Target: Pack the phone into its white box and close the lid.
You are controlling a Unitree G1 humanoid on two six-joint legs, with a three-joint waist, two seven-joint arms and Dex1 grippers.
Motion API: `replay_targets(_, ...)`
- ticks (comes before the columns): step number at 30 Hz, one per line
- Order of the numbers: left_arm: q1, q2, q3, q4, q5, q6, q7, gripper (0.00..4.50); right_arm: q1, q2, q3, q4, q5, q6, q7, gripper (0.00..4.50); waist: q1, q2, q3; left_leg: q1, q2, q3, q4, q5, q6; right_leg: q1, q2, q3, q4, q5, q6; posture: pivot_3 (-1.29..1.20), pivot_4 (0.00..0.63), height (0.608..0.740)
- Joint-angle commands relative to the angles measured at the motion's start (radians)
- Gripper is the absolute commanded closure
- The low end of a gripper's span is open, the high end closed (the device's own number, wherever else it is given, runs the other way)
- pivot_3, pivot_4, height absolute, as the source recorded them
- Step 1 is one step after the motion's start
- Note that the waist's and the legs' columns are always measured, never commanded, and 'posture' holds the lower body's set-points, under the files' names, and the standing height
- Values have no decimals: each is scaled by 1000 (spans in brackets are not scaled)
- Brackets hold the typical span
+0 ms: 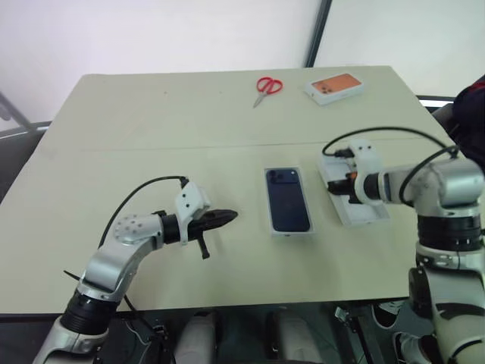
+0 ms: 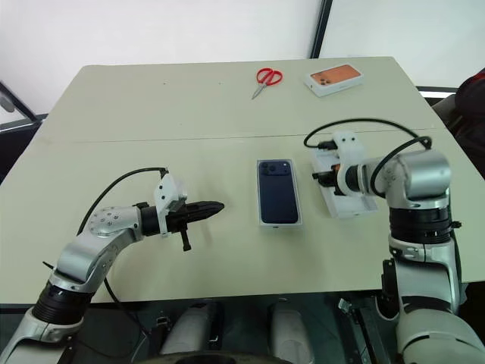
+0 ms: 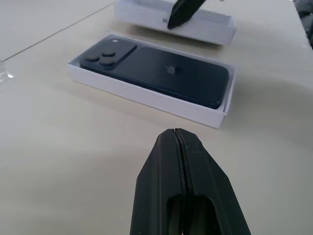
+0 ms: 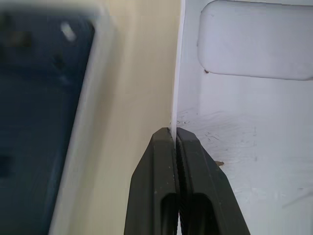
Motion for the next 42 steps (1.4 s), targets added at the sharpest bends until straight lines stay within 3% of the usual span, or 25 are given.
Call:
replay_targets(1,-6,3,67,18,-17,-8,20,4500,-112,26,-115,-37,206,7,-7,4466,0,0,0,0,0,0,0,0,0,0,1,0,0,0,0,0,150,740)
replay_targets(4,-12,4,91,51,-15,-14,23,4500,-131,98,-188,9,530,7,-108,4466,2,0,0,0,2,-1,-1,0,0,0,2,-1,0,0,0,0,150,740)
replay_targets(8,-40,2,106,95,-1,-22,29,4500,-121,305,-289,106,908,7,-454,4466,0,0,0,0,2,0,0,0,0,1,1,0,1,0,0,0,150,740)
replay_targets(10,-47,1,114,103,-4,-25,30,4500,-27,317,-157,74,1248,-186,-731,4466,7,0,0,0,2,0,0,0,0,0,1,0,1,0,0,0,150,740)
replay_targets(12,-48,5,125,107,-6,-27,32,4500,70,368,-49,3,1432,-330,-899,4466,8,-1,0,-2,1,-2,0,0,0,0,-1,-2,0,0,0,0,150,740)
replay_targets(19,-37,7,147,89,-11,-20,41,4500,251,514,14,-128,1450,-475,-1098,4466,-3,0,0,-1,1,0,1,0,1,-1,0,0,2,0,0,0,150,740)
replay_targets(25,-45,-12,126,67,-10,-7,64,4500,290,413,-7,-68,1450,-462,-1123,4466,1,1,0,-1,1,0,1,0,1,-1,0,0,1,0,0,0,150,740)
replay_targets(29,-68,-62,66,49,-14,17,66,4500,250,351,-34,-48,1450,-458,-1075,3143,3,1,0,0,1,0,1,0,1,0,0,0,1,0,0,0,150,740)
replay_targets(35,-91,-124,-14,34,3,34,70,4500,228,241,-1,-61,1450,-447,-1039,122,0,1,0,-1,2,0,0,0,2,0,1,1,1,0,0,0,150,740)
replay_targets(38,-124,-167,-58,51,15,47,86,4500,202,109,29,-75,1449,-439,-987,14,4,1,0,-1,1,1,1,0,2,0,1,1,0,0,0,0,150,740)
replay_targets(42,-156,-209,-105,81,37,63,104,4500,147,-44,55,-98,1230,-402,-781,14,6,1,0,-1,1,1,1,0,2,0,1,0,0,0,0,0,150,740)
